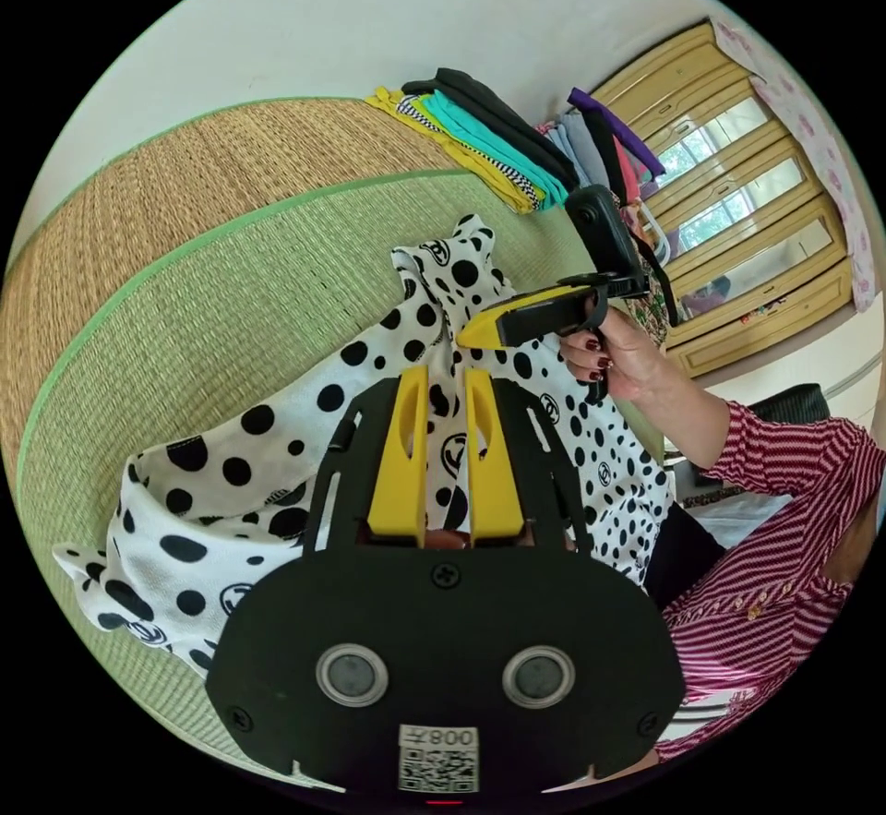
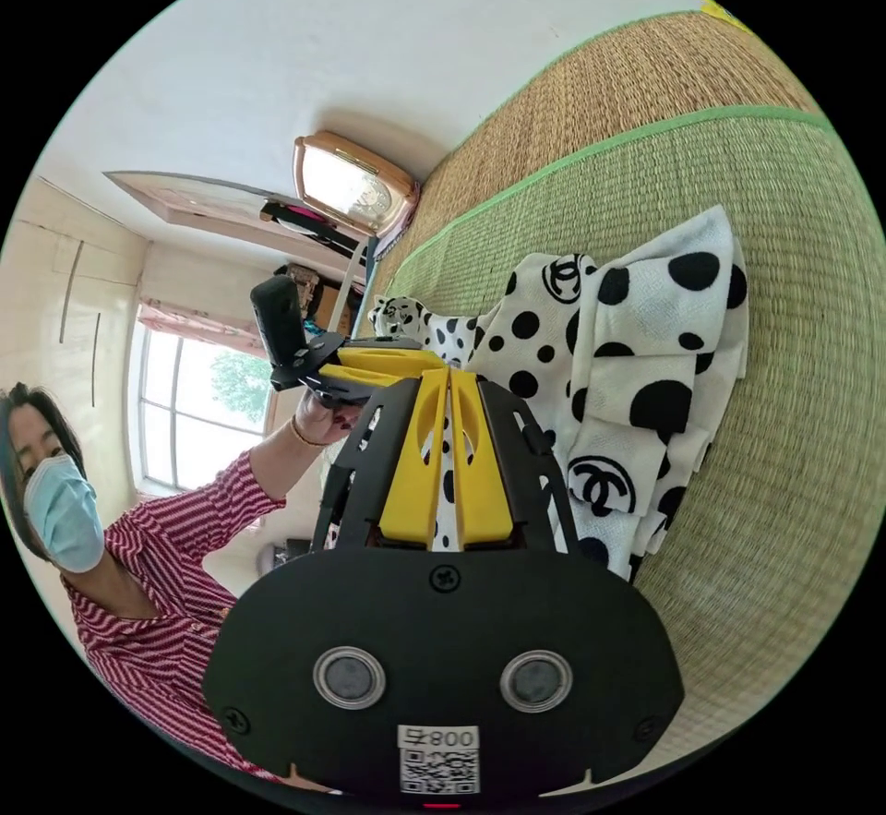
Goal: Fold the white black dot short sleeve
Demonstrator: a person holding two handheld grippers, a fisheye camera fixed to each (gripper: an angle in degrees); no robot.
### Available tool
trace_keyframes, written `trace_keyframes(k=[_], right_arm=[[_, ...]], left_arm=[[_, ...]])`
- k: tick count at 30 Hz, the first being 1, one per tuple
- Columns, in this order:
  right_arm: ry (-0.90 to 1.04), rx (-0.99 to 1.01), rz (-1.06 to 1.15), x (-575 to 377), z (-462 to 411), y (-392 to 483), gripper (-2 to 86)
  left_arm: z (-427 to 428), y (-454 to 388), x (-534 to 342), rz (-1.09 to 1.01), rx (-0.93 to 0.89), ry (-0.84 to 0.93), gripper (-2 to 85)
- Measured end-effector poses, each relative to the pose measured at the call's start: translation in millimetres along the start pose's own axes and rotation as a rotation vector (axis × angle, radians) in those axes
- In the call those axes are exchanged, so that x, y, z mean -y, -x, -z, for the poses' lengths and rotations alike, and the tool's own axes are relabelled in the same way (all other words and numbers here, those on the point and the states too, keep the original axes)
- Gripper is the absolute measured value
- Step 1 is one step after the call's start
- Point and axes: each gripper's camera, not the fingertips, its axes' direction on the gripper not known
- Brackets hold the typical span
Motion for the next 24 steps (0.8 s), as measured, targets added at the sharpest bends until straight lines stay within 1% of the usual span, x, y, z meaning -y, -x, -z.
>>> trace_keyframes(k=[2, 5, 8, 10, 12, 14, 17, 19, 21, 22, 23, 24], right_arm=[[0.048, -0.054, 0.027, 7, -9, 5, 0.1], [0.075, -0.119, 0.04, 13, -16, 7, 0.1], [0.036, -0.098, 0.036, 13, -13, 4, 0.1], [0.003, -0.078, 0.03, 13, -9, 0, 0.1], [-0.013, -0.078, 0.013, 14, -10, -5, 0.1], [-0.036, -0.076, -0.011, 20, -12, -11, 0.0], [-0.042, -0.098, -0.035, 32, -21, -16, 0.0], [-0.015, -0.141, -0.067, 39, -30, -23, 0.1], [-0.006, -0.12, -0.087, 42, -36, -30, 0.1], [-0.02, -0.105, -0.088, 42, -36, -31, 0.1], [-0.024, -0.115, -0.08, 40, -37, -30, 0.1], [-0.024, -0.121, -0.077, 39, -37, -29, 0.1]], left_arm=[[1, 8, -2, 0.016, 0.064, -0.003, 5.7], [12, 17, -7, 0.038, 0.013, -0.075, 6.0], [15, 10, -5, -0.003, -0.012, -0.106, 6.6], [9, 5, 1, -0.027, 0.025, -0.085, 6.8], [-1, 7, 10, -0.006, 0.111, -0.051, 6.7], [-5, 17, 10, 0.031, 0.152, -0.037, 6.2], [1, 31, 3, 0.071, 0.082, -0.064, 5.4], [9, 27, -3, 0.054, 0.056, -0.097, 6.0], [14, 17, -5, -0.007, -0.025, -0.109, 7.1], [13, 14, -5, -0.026, -0.038, -0.104, 7.4], [10, 6, -4, -0.071, -0.046, -0.081, 8.0], [3, -3, -2, -0.115, -0.008, -0.034, 8.3]])
